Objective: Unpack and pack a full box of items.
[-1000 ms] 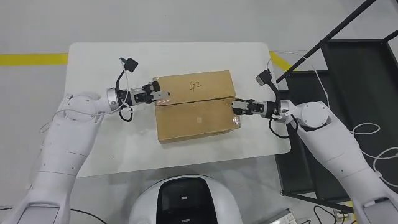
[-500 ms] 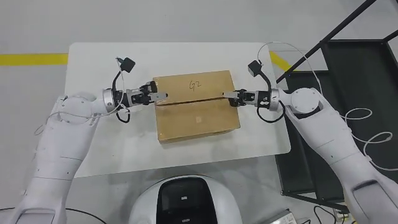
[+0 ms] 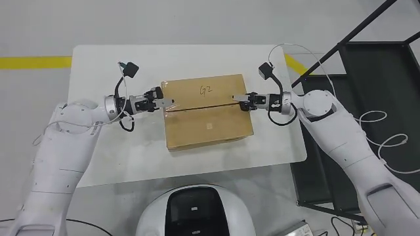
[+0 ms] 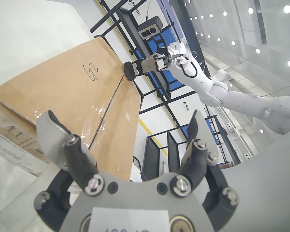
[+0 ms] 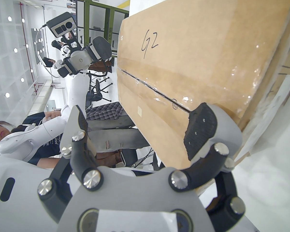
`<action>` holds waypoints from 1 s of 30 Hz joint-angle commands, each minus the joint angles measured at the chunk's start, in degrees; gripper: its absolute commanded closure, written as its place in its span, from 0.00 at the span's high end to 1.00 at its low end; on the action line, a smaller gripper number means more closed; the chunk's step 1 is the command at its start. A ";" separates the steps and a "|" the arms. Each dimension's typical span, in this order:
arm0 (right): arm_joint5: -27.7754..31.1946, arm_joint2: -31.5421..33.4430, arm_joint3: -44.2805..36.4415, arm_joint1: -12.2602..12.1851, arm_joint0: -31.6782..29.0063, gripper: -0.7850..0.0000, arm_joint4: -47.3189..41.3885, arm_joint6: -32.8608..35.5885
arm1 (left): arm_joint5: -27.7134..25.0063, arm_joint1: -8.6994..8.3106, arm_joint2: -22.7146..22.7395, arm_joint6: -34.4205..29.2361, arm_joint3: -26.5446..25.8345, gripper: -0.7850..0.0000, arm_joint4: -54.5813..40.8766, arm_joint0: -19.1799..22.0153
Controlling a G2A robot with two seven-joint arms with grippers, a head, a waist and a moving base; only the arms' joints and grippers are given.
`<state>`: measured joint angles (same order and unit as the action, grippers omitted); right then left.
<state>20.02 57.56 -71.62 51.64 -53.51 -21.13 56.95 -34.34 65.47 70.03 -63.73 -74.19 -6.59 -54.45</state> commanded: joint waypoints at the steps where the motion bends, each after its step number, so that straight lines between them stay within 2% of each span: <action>1: 0.00 0.00 0.00 0.00 0.00 1.00 0.01 0.00 | 0.01 0.00 0.00 -0.01 0.00 1.00 0.01 0.00; 7: -0.24 -0.02 -0.02 0.02 -0.16 1.00 -0.02 -0.27 | 0.01 0.00 0.00 -0.01 0.00 1.00 0.01 0.00; 13: -5.49 0.75 -1.65 0.34 -1.11 1.00 -1.34 -4.26 | 0.01 0.00 0.00 -0.01 0.00 1.00 0.01 0.00; 20: -11.93 0.27 -1.20 0.80 -0.06 1.00 -1.48 -2.31 | 0.01 0.00 0.00 -0.01 0.00 1.00 0.01 0.00; 30: -14.49 -0.47 -0.81 1.74 1.54 1.00 -0.91 -2.57 | 0.01 0.00 0.00 -0.01 0.00 1.00 0.01 0.00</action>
<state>5.72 57.21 -72.49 53.28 -52.18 -22.13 54.52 -34.33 65.47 70.03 -63.73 -74.19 -6.58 -54.45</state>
